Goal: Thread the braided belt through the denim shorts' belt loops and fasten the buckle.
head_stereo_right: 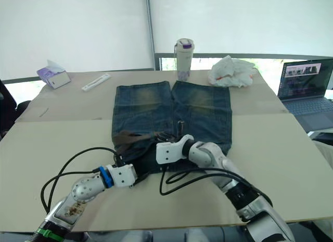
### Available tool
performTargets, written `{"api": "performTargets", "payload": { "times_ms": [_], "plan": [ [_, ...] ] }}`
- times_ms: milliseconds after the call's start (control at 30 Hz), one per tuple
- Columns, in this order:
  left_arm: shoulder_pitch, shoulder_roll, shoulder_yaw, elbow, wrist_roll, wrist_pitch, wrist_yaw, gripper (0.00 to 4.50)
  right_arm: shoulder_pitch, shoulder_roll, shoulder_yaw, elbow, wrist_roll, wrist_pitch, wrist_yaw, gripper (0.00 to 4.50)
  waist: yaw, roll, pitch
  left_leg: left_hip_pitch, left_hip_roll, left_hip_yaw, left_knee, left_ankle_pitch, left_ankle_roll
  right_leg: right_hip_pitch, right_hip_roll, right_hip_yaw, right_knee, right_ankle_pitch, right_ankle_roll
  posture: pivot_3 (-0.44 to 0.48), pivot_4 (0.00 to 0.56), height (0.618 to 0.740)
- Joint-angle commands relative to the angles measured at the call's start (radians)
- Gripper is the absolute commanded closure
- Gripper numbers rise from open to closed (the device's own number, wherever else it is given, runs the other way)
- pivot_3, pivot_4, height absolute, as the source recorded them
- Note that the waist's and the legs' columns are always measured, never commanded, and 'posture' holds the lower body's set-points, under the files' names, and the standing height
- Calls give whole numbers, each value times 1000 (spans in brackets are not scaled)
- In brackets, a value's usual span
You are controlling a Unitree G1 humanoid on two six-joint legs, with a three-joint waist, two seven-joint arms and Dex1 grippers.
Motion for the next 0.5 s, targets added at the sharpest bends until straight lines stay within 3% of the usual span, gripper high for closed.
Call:
{"api": "performTargets", "payload": {
  "times_ms": [33, 267, 500],
  "plan": [
    [-1, 0, -5, 43, 4, 37, -8, 51, 1, -5, -66, -39, 13, -10, -35, 4500, 0, 0, 0, 0, 0, 0, 0, 0, 0, 0, 0, 0, 0, 0, 0, 0, 150, 740],
    [15, -7, -9, 30, -76, 150, -76, 51, 71, 9, -75, -86, 129, 35, 86, 4500, -1, 0, -2, 2, 0, 0, 0, 0, 0, 2, 0, 0, 0, 0, 0, 0, 150, 740],
    [112, -47, 120, -167, -455, 312, -163, 51, 62, 38, -72, -77, 129, 56, 92, 4500, -8, 0, -1, 1, 4, 0, 0, 0, 0, 1, 1, 0, 0, 0, 0, 0, 150, 740]
  ]
}}
